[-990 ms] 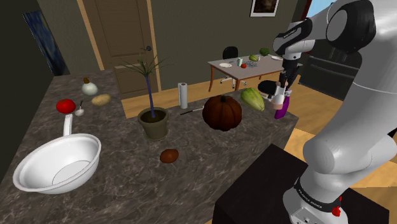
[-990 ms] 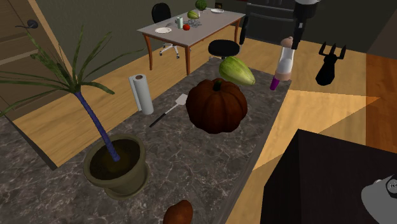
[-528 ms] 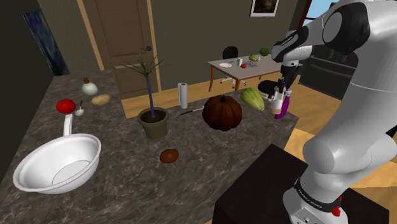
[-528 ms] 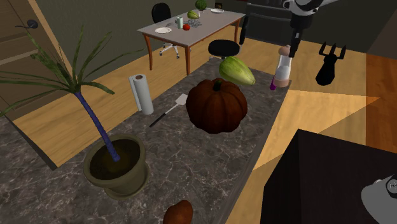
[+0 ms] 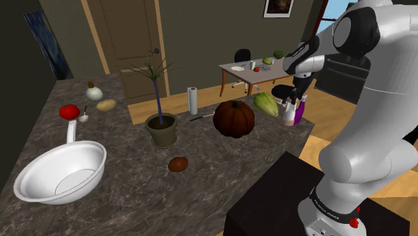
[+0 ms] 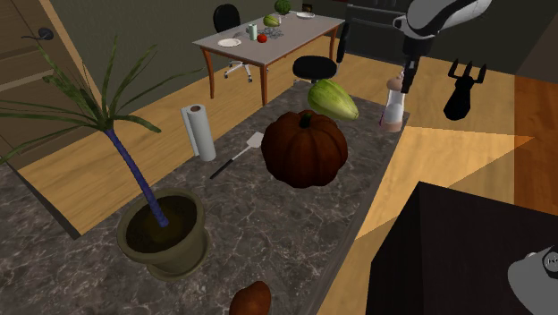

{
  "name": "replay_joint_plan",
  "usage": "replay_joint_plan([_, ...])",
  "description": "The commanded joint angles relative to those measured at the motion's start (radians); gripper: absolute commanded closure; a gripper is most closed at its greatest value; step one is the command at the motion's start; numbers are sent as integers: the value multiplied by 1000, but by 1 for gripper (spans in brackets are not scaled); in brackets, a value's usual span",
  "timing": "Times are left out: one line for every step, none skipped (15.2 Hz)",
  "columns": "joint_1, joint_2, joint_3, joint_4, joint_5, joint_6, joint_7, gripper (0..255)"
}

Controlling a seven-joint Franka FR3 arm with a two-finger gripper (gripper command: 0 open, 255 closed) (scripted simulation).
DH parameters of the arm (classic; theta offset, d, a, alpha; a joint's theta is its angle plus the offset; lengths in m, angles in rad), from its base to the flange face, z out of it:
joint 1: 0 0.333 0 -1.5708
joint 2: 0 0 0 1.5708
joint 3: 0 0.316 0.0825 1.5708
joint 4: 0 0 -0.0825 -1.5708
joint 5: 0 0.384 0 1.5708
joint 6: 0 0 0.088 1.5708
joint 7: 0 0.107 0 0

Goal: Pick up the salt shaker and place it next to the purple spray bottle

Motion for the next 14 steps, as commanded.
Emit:
replay_joint_plan([-2, 14, 1, -11, 4, 25, 0, 255])
replay_joint_plan([-3, 21, 2, -16, 6, 37, 0, 255])
replay_joint_plan([-4, 29, 3, -20, 8, 49, 0, 255])
replay_joint_plan([-5, 38, 3, -24, 11, 61, -1, 255])
replay_joint_plan([-6, 46, 4, -28, 13, 73, -1, 255])
replay_joint_plan([-7, 54, 5, -32, 16, 85, -1, 255])
replay_joint_plan([-8, 63, 6, -36, 19, 97, -2, 255])
replay_joint_plan([-9, 72, 8, -39, 21, 108, -2, 255])
replay_joint_plan([-11, 81, 9, -42, 24, 120, -3, 255])
replay_joint_plan([-12, 90, 10, -45, 27, 132, -3, 255])
replay_joint_plan([-13, 99, 12, -47, 30, 143, -4, 255])
replay_joint_plan([-15, 109, 13, -50, 33, 155, -4, 255])
replay_joint_plan([-16, 118, 15, -52, 36, 166, -5, 255])
replay_joint_plan([-19, 134, 17, -55, 41, 185, -6, 255])
